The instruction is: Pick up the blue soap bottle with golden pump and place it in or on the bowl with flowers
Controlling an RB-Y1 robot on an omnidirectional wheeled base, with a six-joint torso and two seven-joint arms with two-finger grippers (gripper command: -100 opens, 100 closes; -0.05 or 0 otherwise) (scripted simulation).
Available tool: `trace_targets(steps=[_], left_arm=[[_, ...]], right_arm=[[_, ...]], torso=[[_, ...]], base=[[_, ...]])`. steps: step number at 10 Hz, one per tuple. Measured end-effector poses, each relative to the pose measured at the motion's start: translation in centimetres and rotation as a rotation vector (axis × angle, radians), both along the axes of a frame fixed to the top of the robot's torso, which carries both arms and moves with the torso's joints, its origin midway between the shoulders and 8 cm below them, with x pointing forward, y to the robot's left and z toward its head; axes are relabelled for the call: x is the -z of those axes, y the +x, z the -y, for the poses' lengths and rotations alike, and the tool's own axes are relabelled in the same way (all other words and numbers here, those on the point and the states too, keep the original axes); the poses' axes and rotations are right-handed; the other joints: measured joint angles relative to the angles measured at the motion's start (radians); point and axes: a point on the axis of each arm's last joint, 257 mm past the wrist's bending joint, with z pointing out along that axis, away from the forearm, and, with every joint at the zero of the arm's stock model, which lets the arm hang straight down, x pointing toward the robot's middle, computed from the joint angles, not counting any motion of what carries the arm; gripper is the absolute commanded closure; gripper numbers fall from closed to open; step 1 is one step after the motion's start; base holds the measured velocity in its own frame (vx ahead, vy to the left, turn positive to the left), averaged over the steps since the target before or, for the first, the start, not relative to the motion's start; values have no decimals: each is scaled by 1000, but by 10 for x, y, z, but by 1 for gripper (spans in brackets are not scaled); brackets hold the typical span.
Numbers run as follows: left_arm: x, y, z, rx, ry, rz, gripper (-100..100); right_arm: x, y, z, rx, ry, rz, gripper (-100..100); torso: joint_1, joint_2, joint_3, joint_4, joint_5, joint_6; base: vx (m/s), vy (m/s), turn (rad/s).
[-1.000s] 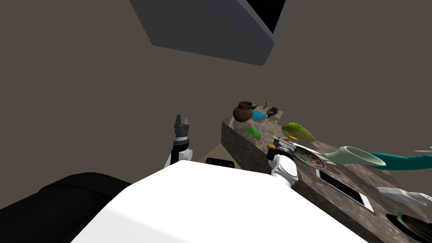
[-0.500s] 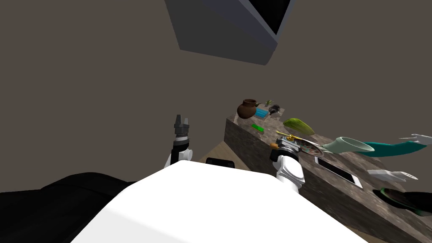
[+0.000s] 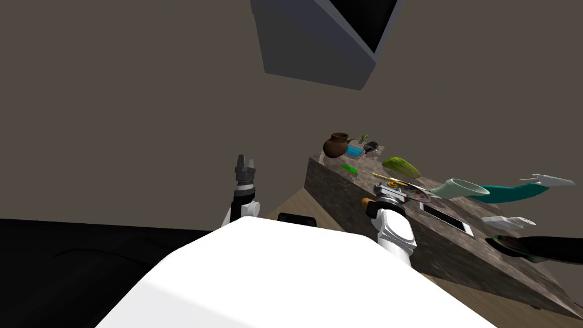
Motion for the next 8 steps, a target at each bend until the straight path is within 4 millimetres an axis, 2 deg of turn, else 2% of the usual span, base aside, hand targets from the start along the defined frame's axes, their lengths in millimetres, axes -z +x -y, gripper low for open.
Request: trace_targets(steps=[2, 4, 8], left_arm=[[0, 0, 0, 0, 0, 0, 0], [0, 0, 0, 0, 0, 0, 0], [0, 0, 0, 0, 0, 0, 0]], right_arm=[[-4, 5, -7, -26, -19, -9, 100], [-7, 12, -20, -58, -25, -7, 100], [-8, 24, -45, -113, -15, 4, 100]], torso=[[1, 1, 1, 0, 0, -1], [-3, 2, 1, 1, 0, -1], [-8, -4, -2, 0, -2, -2]], base=[[-177, 60, 52], [-162, 1, 59], [-88, -31, 54]])
